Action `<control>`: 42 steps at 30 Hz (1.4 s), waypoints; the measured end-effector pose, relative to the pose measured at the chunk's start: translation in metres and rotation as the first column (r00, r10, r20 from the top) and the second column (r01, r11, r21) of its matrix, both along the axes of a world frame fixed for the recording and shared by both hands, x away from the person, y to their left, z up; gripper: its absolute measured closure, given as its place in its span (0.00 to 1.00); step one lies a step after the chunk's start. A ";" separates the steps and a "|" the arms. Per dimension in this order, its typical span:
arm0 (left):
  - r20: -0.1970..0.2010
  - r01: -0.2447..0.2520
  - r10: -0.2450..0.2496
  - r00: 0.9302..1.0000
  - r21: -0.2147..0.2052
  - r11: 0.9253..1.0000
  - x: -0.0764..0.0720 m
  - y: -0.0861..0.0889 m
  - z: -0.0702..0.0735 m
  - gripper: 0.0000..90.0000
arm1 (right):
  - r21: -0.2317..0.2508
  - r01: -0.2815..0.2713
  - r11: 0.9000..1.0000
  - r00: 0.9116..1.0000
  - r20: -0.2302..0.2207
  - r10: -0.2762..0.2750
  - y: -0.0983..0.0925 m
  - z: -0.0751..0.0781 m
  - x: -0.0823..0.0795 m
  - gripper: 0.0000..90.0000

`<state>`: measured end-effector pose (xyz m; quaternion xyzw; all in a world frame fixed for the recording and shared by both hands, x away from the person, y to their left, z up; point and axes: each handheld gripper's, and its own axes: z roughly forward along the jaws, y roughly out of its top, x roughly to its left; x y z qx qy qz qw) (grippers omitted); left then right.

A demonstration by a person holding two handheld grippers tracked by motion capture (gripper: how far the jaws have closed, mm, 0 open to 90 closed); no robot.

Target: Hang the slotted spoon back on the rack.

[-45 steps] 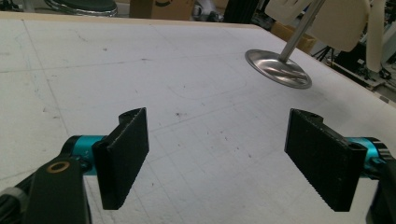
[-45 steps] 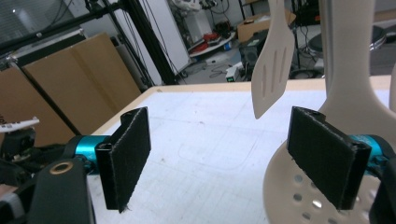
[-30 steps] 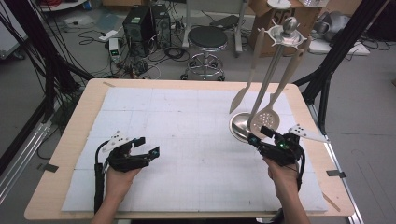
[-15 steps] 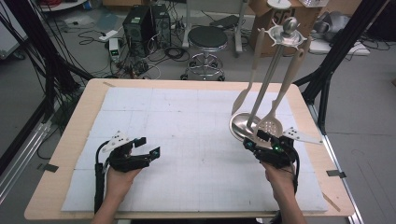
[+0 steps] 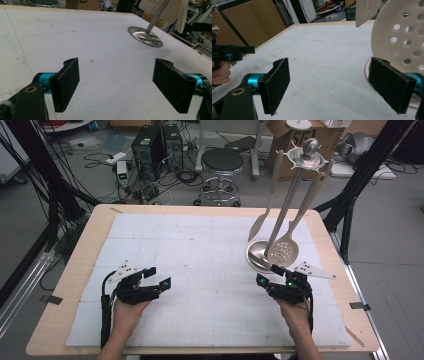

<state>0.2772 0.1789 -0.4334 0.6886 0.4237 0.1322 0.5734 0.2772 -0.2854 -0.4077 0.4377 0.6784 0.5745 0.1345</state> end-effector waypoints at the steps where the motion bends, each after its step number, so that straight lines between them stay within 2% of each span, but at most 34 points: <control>1: -0.001 0.001 -0.001 1.000 -0.001 1.000 0.000 0.000 0.000 0.25 | -0.003 -0.001 1.000 1.000 0.002 0.001 0.001 -0.001 0.001 0.19; 11: -0.010 0.003 -0.003 1.000 0.003 1.000 -0.002 0.002 -0.002 0.25 | -0.010 -0.034 0.999 0.999 -0.003 0.034 0.007 -0.008 0.004 0.18; 20: -0.018 0.016 -0.016 1.000 -0.021 1.000 -0.004 0.007 -0.004 0.25 | -0.025 -0.070 0.997 0.997 -0.014 0.070 0.014 -0.014 0.006 0.18; 26: -0.028 0.034 -0.035 0.999 -0.023 0.999 -0.003 0.004 -0.006 0.24 | -0.022 -0.073 0.997 0.997 -0.018 0.073 0.017 -0.016 0.008 0.18; 28: -0.030 0.037 -0.037 0.999 -0.019 0.999 -0.003 0.003 -0.007 0.24 | -0.034 -0.079 0.996 0.997 -0.010 0.079 0.019 -0.016 0.008 0.17; 34: -0.032 0.036 -0.037 0.999 -0.035 0.999 -0.003 0.003 -0.006 0.24 | -0.035 -0.095 0.995 0.995 -0.019 0.094 0.023 -0.017 0.006 0.17; 42: -0.037 0.040 -0.042 0.998 -0.036 0.999 -0.003 0.003 -0.008 0.24 | -0.029 -0.085 0.996 0.996 -0.014 0.084 0.022 -0.016 0.005 0.17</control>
